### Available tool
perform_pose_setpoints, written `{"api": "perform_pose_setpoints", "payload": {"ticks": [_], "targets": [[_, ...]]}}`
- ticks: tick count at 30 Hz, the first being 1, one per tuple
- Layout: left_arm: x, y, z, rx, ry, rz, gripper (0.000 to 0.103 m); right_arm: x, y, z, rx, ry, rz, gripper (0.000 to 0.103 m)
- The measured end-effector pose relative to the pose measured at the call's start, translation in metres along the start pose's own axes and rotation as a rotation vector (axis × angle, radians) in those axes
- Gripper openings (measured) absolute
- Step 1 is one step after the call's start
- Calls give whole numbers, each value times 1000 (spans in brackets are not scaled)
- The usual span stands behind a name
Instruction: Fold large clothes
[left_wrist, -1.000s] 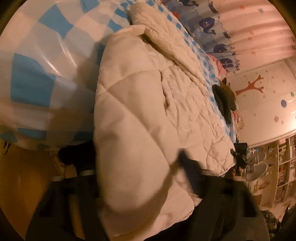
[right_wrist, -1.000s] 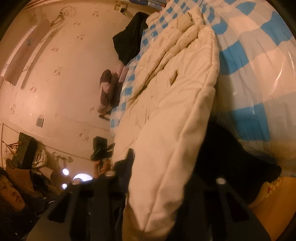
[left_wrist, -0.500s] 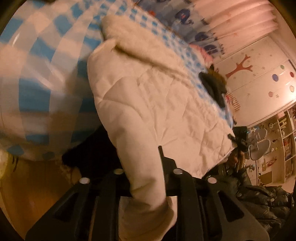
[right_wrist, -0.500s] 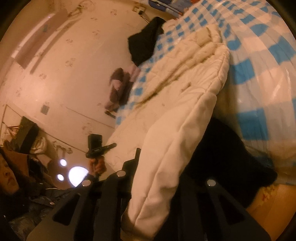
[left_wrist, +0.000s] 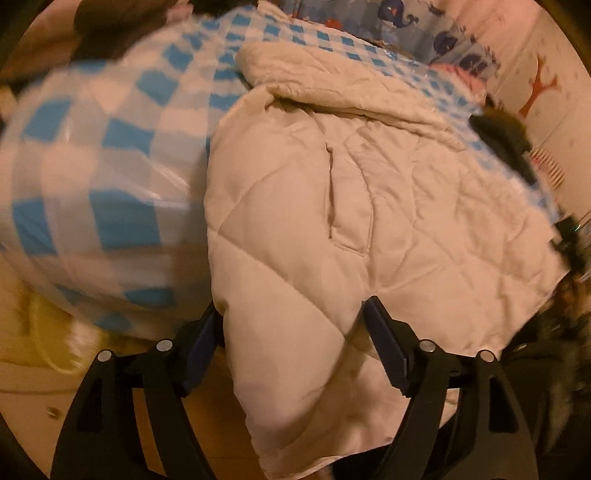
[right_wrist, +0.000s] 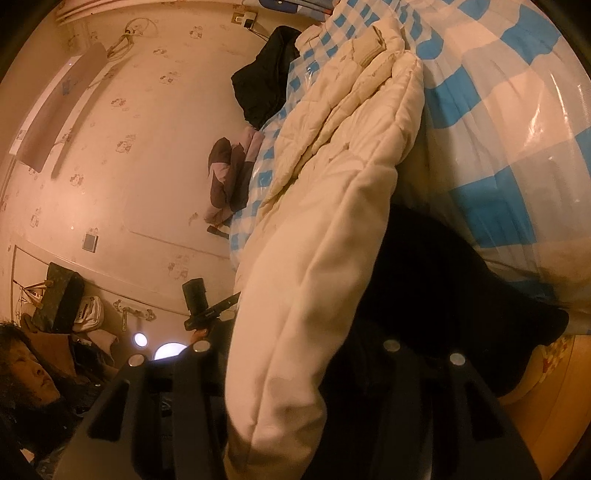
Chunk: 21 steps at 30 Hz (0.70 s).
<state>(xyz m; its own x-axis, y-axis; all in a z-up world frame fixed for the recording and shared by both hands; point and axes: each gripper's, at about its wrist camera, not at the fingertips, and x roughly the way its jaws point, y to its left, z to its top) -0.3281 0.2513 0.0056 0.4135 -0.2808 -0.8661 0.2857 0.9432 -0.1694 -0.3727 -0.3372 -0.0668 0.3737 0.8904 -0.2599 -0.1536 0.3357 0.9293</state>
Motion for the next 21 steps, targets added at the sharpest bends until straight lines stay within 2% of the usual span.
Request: {"api": "perform_pose_setpoints", "payload": {"ticks": [4,8,12,13,16,19,21], "targets": [[-4,-13,0,80,-17,103,73,4,2,0,-1,14,-3,47],[-8,-16,-3,104,-29,139,73,5,7,-1,-25,13,-18,47],[-9,-24,-6,136,-43,183,73,5,12,-3,-55,1,-40,38],[-11,-29,-8,158,-53,209,73,5,13,-4,-61,-1,-44,34],[-12,-42,-9,218,-72,256,64,6,17,-6,-81,-3,-59,25],[-16,-49,-10,250,-87,274,52,7,19,-7,-89,5,-66,24],[-18,-50,-10,260,-94,284,50,8,20,-8,-91,9,-69,24]]}}
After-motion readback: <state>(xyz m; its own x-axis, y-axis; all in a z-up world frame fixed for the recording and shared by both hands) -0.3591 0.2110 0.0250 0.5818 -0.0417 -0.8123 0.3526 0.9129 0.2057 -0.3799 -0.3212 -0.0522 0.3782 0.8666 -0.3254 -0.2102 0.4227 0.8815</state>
